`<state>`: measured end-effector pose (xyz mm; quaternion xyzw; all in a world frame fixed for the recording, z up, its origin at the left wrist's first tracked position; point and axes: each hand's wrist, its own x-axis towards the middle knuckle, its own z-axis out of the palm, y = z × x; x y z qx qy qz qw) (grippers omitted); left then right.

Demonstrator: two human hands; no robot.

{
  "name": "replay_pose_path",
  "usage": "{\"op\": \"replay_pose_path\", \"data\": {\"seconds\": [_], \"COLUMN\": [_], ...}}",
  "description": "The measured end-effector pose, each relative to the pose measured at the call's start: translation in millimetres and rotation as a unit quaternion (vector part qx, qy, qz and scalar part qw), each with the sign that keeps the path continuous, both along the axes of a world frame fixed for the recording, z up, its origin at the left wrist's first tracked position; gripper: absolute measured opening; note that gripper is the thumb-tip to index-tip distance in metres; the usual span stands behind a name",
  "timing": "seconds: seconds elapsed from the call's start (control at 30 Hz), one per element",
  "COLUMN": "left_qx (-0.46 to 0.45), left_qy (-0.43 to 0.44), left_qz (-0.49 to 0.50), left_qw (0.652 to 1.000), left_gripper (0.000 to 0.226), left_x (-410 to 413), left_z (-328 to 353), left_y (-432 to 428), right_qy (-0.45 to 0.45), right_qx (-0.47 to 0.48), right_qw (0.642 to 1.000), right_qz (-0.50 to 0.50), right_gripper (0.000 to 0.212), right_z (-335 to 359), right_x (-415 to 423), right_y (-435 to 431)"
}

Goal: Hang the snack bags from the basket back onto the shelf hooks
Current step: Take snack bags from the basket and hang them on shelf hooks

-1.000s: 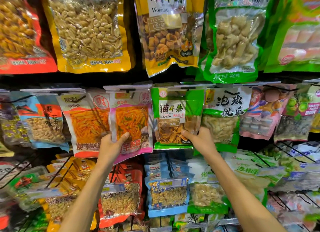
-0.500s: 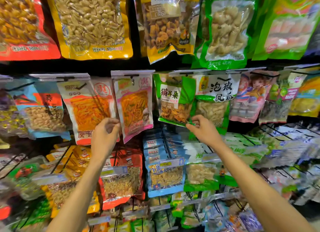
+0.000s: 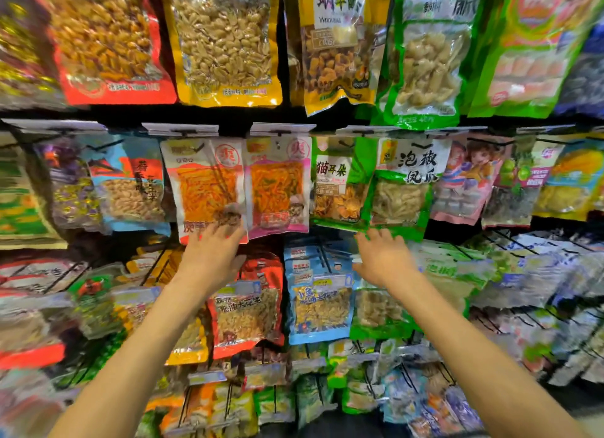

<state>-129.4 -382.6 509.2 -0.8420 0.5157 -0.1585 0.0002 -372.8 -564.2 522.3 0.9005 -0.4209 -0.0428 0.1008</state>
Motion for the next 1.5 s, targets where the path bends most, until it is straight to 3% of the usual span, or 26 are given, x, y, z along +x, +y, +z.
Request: {"op": "replay_pose_path", "data": {"seconds": [0.4,0.7,1.0,1.2,1.5], "left_qx": [0.099,0.176,0.188,0.207,0.261], "left_qy": [0.006,0.094,0.15,0.193,0.234], "left_qz": [0.06,0.134,0.183,0.215,0.162], "left_qw": [0.993,0.971,0.953,0.935,0.922], "left_gripper": [0.048,0.051,0.051,0.039,0.042], "left_x": [-43,-32,13,72,157], "left_z": [-35,-73,-121,-166,-260], "left_y": [124,240,326,366,383], "right_qy": [-0.024,0.029,0.074,0.127,0.2], "right_qx": [0.026,0.106,0.164,0.192,0.256], "right_qw": [0.998,0.987,0.969,0.957,0.935], "right_qz": [0.06,0.119,0.169,0.178,0.141], "right_gripper": [0.055,0.06,0.054,0.048,0.062], "right_z": [-46,-87,-129,-172,-270], "right_x": [-28,11,89,163,239], "right_y": [127,214,270,299,337]}}
